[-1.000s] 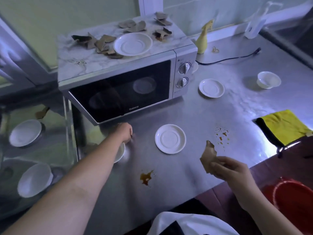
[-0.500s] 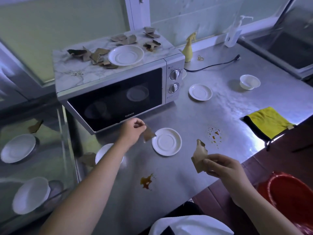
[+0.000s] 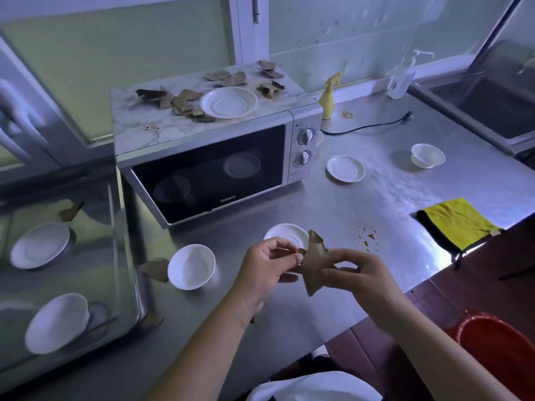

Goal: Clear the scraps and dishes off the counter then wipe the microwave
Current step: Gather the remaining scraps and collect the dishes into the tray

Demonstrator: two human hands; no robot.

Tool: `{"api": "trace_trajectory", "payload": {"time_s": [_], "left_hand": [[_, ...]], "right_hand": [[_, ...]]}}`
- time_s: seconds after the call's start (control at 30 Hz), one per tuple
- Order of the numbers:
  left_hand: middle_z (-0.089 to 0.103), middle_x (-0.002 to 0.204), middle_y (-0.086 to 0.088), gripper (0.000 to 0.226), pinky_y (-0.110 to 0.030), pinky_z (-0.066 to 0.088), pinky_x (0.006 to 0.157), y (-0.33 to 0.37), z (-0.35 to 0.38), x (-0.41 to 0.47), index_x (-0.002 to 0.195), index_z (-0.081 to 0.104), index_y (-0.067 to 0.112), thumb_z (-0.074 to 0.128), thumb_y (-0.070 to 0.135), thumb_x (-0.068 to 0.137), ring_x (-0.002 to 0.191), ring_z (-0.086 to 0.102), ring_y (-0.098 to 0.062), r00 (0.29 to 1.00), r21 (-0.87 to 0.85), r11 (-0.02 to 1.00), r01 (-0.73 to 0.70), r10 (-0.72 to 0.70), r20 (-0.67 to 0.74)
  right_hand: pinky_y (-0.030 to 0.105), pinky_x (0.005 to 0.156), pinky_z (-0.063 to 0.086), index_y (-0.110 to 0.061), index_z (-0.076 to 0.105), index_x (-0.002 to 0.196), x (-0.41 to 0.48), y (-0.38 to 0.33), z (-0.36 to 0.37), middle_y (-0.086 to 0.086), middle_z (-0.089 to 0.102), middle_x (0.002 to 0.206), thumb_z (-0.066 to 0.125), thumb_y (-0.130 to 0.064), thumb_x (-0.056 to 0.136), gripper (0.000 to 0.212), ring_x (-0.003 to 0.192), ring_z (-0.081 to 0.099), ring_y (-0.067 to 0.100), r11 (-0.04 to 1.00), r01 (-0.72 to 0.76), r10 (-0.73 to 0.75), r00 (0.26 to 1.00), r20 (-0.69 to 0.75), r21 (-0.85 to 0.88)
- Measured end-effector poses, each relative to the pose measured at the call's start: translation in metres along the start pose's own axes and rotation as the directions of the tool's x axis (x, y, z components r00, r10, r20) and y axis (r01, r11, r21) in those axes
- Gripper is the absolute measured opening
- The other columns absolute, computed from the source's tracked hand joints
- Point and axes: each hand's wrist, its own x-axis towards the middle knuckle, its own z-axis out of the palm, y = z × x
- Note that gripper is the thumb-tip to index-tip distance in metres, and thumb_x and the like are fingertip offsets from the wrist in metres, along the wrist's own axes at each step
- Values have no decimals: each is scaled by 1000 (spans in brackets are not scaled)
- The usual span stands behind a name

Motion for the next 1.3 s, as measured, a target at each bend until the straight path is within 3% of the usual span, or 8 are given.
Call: {"api": "trace_trajectory", "payload": {"time_s": [0.1,0.23,0.47,0.83,0.93,1.03,1.2,1.3], "left_hand": [[76,89,-10,5,-29,60,67,7,-3,0,95,70,8,70,6,90,80,75,-23,1000,-22,1000,-4,4,21],[76,91,-13,8,-32,60,67,20,-4,9,90,74,14,71,7,88,78,73,-25,999,-60,998,-30,31,17],[74,87,-7,9,-26,56,64,55,18,51,95,72,11,72,7,87,77,70,-18,999,-21,1000,-22,23,32],[76,90,-11,12,-26,56,75,119,77,154,90,76,14,68,5,90,77,69,-15,993,215,969,-120,120,11],[76,87,5,15,-18,50,81,159,64,204,86,75,25,72,10,88,80,67,-4,907,530,811,-248,387,-166],[71,103,10,21,-23,46,83,200,46,257,105,72,25,70,17,86,95,63,-9,810,857,500,-125,550,-202],[65,120,-7,31,-37,42,90,235,29,324,118,64,27,63,30,87,120,52,-35,890,985,-4,171,428,-153],[65,118,-11,27,-39,41,85,242,31,345,115,63,26,55,34,91,113,55,-35,896,952,-183,246,417,-151]], "right_hand": [[51,90,52,-12,77,84,7,-5,-1,16,77,85,78,4,77,18,85,74,35,998,15,-13,999,39,-56],[41,79,40,-18,74,88,24,-14,-4,18,76,80,77,0,80,20,75,64,43,997,17,-8,993,116,-77],[37,78,58,-25,74,106,65,-36,-29,2,74,97,72,15,79,48,78,72,29,991,131,-135,980,147,38],[37,72,60,-4,77,85,153,-51,-118,25,74,79,61,15,82,25,73,72,41,965,165,-207,956,206,205],[45,78,61,-8,78,87,173,-48,-150,25,74,81,63,12,82,26,76,73,42,965,139,-178,970,164,224],[48,80,58,-9,78,90,189,-40,-180,27,74,84,66,9,81,23,77,72,46,962,109,-143,982,124,251],[29,68,60,-10,78,84,204,-37,-211,25,74,80,70,5,76,19,73,74,38,957,88,-107,993,56,277],[26,64,58,-10,78,84,209,-35,-222,25,74,80,72,-1,70,18,68,74,34,945,71,-93,994,55,318]]}}
